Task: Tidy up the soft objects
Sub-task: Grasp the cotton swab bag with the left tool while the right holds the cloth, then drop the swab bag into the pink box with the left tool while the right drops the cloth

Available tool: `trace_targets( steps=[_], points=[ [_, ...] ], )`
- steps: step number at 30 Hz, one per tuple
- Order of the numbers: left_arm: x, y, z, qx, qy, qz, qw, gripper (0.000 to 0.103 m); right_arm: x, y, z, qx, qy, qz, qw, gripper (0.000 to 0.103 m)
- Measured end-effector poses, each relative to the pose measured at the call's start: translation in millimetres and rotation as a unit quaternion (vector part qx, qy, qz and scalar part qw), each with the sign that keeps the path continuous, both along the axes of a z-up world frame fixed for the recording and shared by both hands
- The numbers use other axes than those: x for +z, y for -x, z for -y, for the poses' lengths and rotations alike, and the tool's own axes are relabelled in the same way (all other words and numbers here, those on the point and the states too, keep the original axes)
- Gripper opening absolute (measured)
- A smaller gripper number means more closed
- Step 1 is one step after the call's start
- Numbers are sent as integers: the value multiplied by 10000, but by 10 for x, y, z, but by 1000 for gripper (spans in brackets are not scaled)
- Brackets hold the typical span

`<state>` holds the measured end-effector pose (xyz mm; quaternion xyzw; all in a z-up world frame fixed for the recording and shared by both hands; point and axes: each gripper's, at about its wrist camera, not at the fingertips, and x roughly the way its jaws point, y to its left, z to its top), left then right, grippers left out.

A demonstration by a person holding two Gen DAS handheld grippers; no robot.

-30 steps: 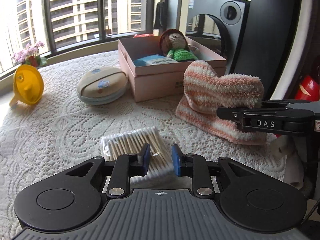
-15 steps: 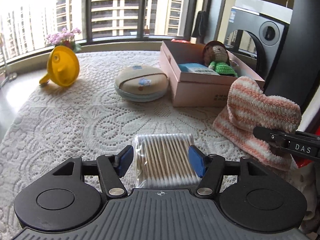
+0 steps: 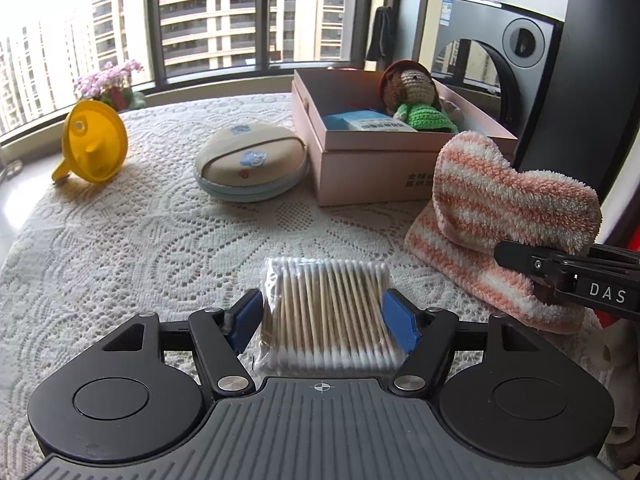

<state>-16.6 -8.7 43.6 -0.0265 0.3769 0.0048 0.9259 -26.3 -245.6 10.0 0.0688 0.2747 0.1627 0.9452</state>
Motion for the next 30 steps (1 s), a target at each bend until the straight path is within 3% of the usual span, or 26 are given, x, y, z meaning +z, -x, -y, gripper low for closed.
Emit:
trace_targets(
  steps=[14, 17, 20, 25, 30],
  points=[
    [-52, -40, 43, -100, 22, 87, 9999, 75, 7, 5, -4, -1, 61, 24, 10000, 42],
    [-37, 11, 68, -274, -84, 200, 9994, 69, 7, 10, -2, 3, 49, 43, 10000, 42],
    [25, 112, 69, -628, 81, 357, 9974, 66, 54, 60, 34, 16, 14, 122, 9999, 41],
    [416, -32, -1, -866, 160, 928, 9918, 66, 434, 256, 279, 64, -137, 714, 9973, 41],
    [870, -778, -5, -903, 343, 1807, 9788, 69, 682, 262, 573, -411, -134, 989, 9942, 41]
  ],
)
